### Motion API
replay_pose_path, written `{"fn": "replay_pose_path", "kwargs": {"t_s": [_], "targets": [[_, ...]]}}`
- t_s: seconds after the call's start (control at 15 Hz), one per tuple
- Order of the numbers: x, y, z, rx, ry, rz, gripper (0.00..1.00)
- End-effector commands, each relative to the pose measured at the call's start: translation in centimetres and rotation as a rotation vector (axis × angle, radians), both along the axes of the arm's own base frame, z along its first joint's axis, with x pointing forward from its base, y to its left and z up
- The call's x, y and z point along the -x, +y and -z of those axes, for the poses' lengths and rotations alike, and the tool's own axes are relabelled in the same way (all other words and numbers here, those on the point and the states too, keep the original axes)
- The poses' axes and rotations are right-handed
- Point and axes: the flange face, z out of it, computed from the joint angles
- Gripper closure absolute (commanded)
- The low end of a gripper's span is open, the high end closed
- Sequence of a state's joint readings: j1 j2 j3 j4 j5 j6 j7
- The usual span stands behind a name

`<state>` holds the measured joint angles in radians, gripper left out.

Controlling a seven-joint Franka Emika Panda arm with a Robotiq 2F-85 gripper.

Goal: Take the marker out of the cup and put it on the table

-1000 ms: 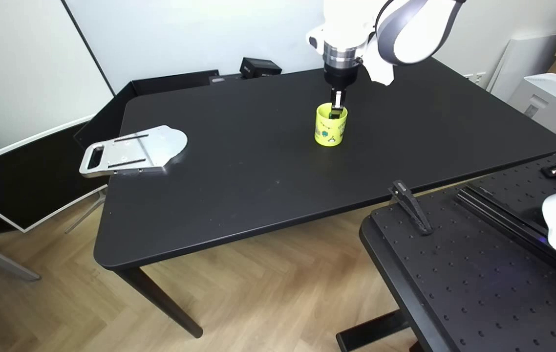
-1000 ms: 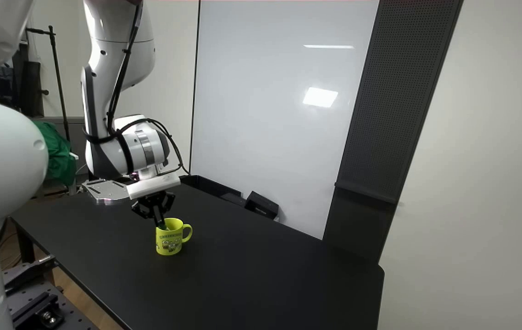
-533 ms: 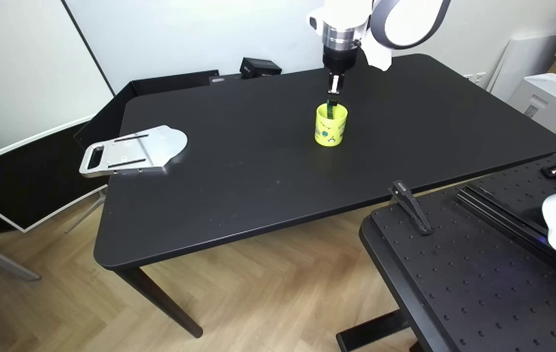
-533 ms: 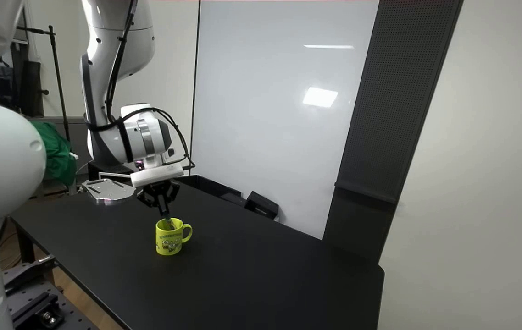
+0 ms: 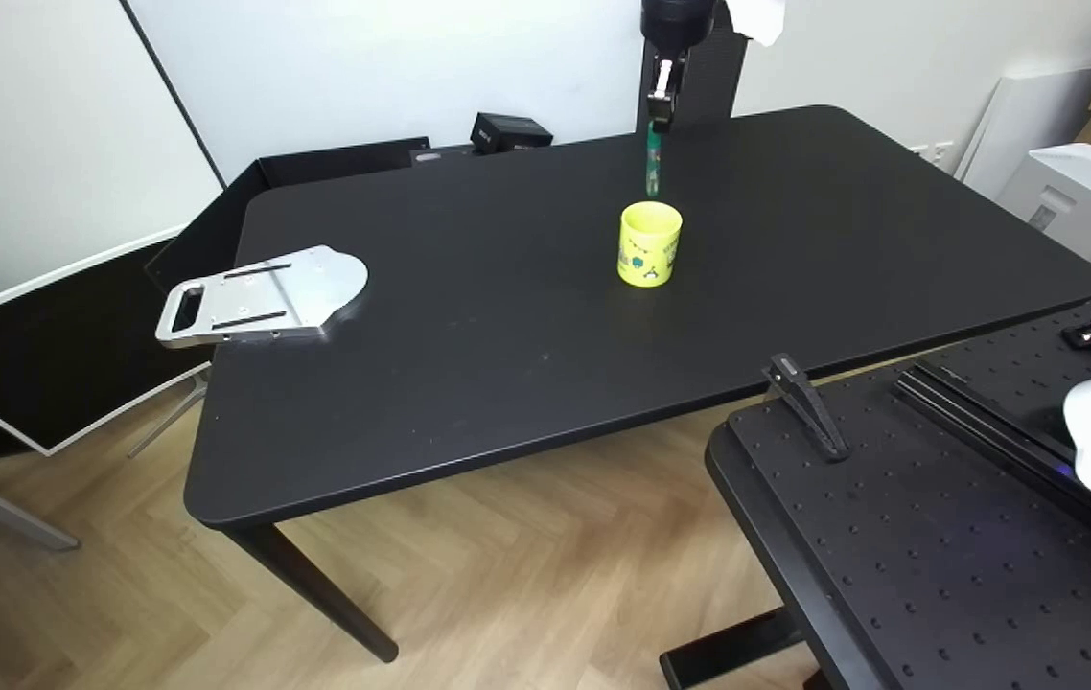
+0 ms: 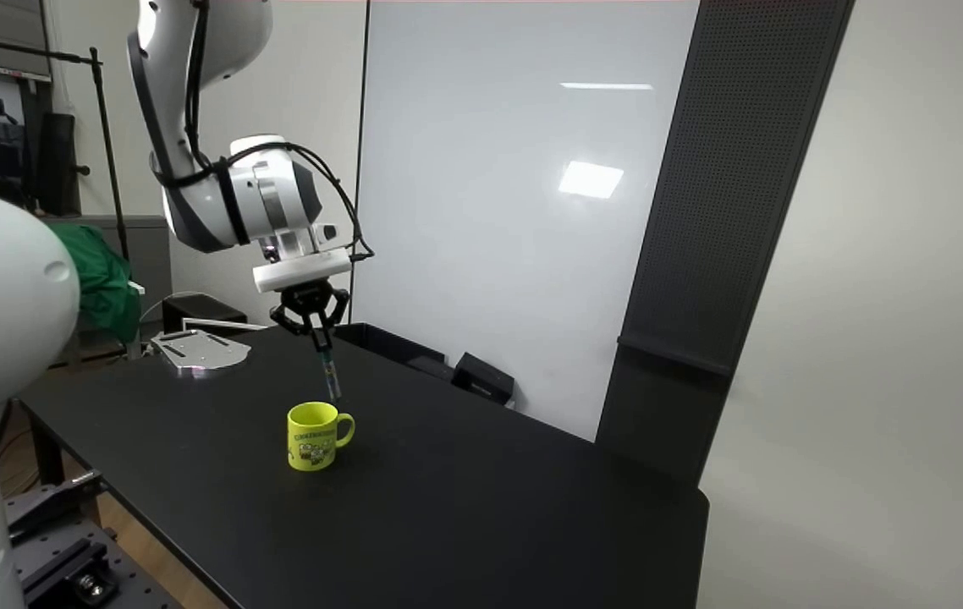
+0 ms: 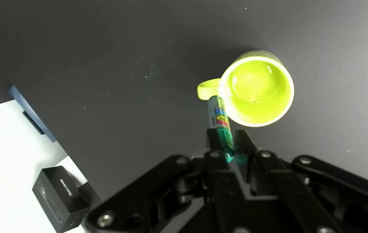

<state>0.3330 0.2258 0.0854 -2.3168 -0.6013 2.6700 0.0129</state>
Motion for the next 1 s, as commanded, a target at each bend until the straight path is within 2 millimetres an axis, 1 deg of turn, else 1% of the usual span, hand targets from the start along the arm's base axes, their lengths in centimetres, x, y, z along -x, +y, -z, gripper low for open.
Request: {"fn": "replay_pose_path", "kwargs": {"t_s": [0.0,0.2,0.33,0.47,0.6,0.8,0.93], "targets": [[0.0,-1.3,-3.7,0.008,-0.012,0.028,0.96],[-0.3,-2.9,-5.3,0.022,-0.019,0.061,0.96],[-0.6,-4.6,-5.4,0.034,-0.006,0.095,0.96],[-1.0,-6.6,-4.3,0.042,0.035,0.137,0.96],[-1.4,-8.7,-2.4,0.053,0.100,0.189,0.96],[-1.8,-12.1,1.6,0.047,0.255,0.265,0.96],[-2.0,-14.3,4.7,0.044,0.381,0.303,0.96]]}}
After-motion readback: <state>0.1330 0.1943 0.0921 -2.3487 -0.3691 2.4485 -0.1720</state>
